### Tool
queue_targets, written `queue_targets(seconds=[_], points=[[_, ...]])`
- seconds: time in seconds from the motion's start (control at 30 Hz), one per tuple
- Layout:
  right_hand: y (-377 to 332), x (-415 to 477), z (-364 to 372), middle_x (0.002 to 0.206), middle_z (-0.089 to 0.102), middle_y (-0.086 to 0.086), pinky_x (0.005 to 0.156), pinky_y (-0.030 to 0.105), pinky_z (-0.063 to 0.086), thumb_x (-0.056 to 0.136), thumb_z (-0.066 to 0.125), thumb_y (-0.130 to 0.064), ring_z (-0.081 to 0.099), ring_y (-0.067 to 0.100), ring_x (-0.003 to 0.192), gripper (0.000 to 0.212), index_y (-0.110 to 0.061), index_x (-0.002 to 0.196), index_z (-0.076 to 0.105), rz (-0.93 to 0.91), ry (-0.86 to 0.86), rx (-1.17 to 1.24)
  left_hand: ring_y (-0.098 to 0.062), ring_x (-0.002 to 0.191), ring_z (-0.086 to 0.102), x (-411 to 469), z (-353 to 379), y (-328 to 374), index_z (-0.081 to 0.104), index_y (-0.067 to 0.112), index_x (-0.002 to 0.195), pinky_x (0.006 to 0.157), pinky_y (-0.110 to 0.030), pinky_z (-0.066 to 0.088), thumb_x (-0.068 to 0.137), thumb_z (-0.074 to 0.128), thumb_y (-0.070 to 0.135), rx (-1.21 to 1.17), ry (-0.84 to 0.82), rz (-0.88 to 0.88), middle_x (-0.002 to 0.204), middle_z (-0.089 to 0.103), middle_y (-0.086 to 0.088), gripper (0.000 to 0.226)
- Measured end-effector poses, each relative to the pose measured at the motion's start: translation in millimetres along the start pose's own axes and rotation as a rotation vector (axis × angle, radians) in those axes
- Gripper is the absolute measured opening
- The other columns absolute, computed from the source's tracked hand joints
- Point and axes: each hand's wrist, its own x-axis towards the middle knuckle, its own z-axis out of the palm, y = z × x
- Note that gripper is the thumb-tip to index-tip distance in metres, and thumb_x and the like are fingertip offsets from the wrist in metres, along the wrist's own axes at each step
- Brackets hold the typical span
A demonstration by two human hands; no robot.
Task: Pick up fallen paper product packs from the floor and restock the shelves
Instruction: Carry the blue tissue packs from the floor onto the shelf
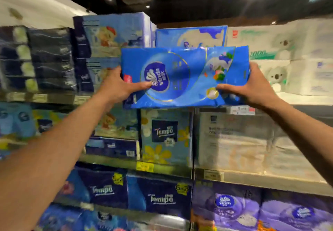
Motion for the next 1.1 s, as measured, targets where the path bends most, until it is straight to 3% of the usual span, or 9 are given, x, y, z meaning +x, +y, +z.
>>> queue_targets(seconds=[0.13, 0.27, 0.37, 0.53, 0.6, 0.7, 0.83, 0.97, 1.1], points=[[-10.1, 49.1, -1.7, 0.123, 0.068, -0.007, 0.094, 0.039, 0.055, 0.051, 0.096, -0.06, 0.067, 0.011, 0.107, 0.101, -0.016, 0.131, 0.052, 0.035, 0.105, -0.062, 0.009, 0.064, 0.065, 77.8, 5.4, -2.1, 0.065, 0.004, 0.12, 0.057, -0.01, 0.049, 0.076, 0.087, 0.014, -0.034, -0.081, 0.061, 0.096, 0.072, 0.006, 0.05], [4.7, 80.0, 15.3, 0.126, 0.067, -0.005, 0.098, 0.042, 0.055, 0.043, 0.094, -0.069, 0.066, 0.014, 0.113, 0.113, -0.016, 0.132, 0.05, 0.067, 0.157, -0.101, 0.011, 0.062, 0.064, 127.8, 31.3, -27.8, 0.063, 0.003, 0.121, 0.055, -0.008, 0.048, 0.07, 0.09, 0.007, -0.024, -0.071, 0.1, 0.096, 0.072, 0.004, 0.057], [29.7, 92.2, 36.8, 0.133, 0.061, 0.0, 0.095, 0.03, 0.047, 0.059, 0.099, -0.035, 0.061, 0.02, 0.121, 0.101, -0.01, 0.139, 0.043, 0.12, 0.118, -0.133, 0.0, 0.084, 0.068, 149.1, 56.3, -53.9, 0.061, 0.007, 0.124, 0.072, -0.017, 0.053, 0.064, 0.095, 0.012, 0.035, -0.045, 0.09, 0.114, 0.073, -0.005, 0.07], [80.9, 109.0, 69.5, 0.138, 0.06, 0.005, 0.085, 0.029, 0.043, 0.067, 0.096, -0.03, 0.06, 0.029, 0.124, 0.098, -0.014, 0.144, 0.037, 0.212, 0.045, -0.193, -0.027, 0.121, 0.062, 157.9, 86.2, -84.1, 0.05, 0.022, 0.136, 0.095, -0.046, 0.054, 0.052, 0.095, 0.05, 0.446, 0.048, 0.071, 0.137, 0.061, -0.005, 0.099], [89.6, 116.7, 76.4, 0.138, 0.058, 0.005, 0.084, 0.032, 0.044, 0.069, 0.094, -0.033, 0.059, 0.032, 0.123, 0.099, -0.014, 0.145, 0.034, 0.226, 0.015, -0.229, -0.036, 0.135, 0.049, 153.9, 96.1, -82.7, 0.023, 0.021, 0.156, 0.099, -0.052, 0.05, 0.06, 0.094, 0.048, 0.598, 0.079, 0.101, 0.156, 0.038, -0.013, 0.122], [90.8, 128.7, 84.4, 0.136, 0.058, 0.008, 0.087, 0.039, 0.051, 0.07, 0.093, -0.037, 0.06, 0.034, 0.121, 0.11, -0.008, 0.151, 0.024, 0.236, -0.054, -0.261, -0.037, 0.154, 0.014, 153.3, 106.6, -79.6, -0.013, 0.027, 0.16, 0.11, -0.054, 0.041, 0.07, 0.089, 0.044, 0.826, 0.1, 0.211, 0.168, -0.002, -0.015, 0.137], [91.2, 135.9, 92.6, 0.136, 0.056, 0.01, 0.08, 0.034, 0.044, 0.074, 0.091, -0.037, 0.059, 0.036, 0.121, 0.106, -0.004, 0.149, 0.024, 0.239, -0.095, -0.314, -0.035, 0.156, -0.004, 158.6, 111.6, -73.0, -0.011, 0.023, 0.16, 0.125, -0.045, 0.009, 0.076, 0.082, 0.053, 1.047, 0.038, 0.265, 0.168, -0.01, -0.018, 0.13], [91.6, 129.1, 76.9, 0.125, 0.054, 0.0, 0.087, 0.04, 0.053, 0.062, 0.093, -0.052, 0.061, 0.03, 0.12, 0.115, -0.012, 0.149, 0.029, 0.261, -0.134, -0.32, -0.033, 0.156, -0.002, 152.7, 109.3, -65.3, -0.005, 0.022, 0.162, 0.126, -0.045, 0.008, 0.072, 0.082, 0.06, 1.04, -0.03, 0.26, 0.169, -0.004, -0.016, 0.13], [71.5, 99.1, 49.9, 0.149, 0.046, 0.013, 0.104, 0.05, 0.049, 0.04, 0.07, -0.091, 0.05, 0.033, 0.133, 0.148, -0.012, 0.156, 0.02, 0.207, -0.136, -0.43, -0.029, 0.156, 0.0, 127.5, 102.8, -51.8, 0.0, 0.023, 0.162, 0.126, -0.046, 0.011, 0.074, 0.078, 0.064, 1.007, -0.067, 0.282, 0.169, 0.0, -0.012, 0.124]])
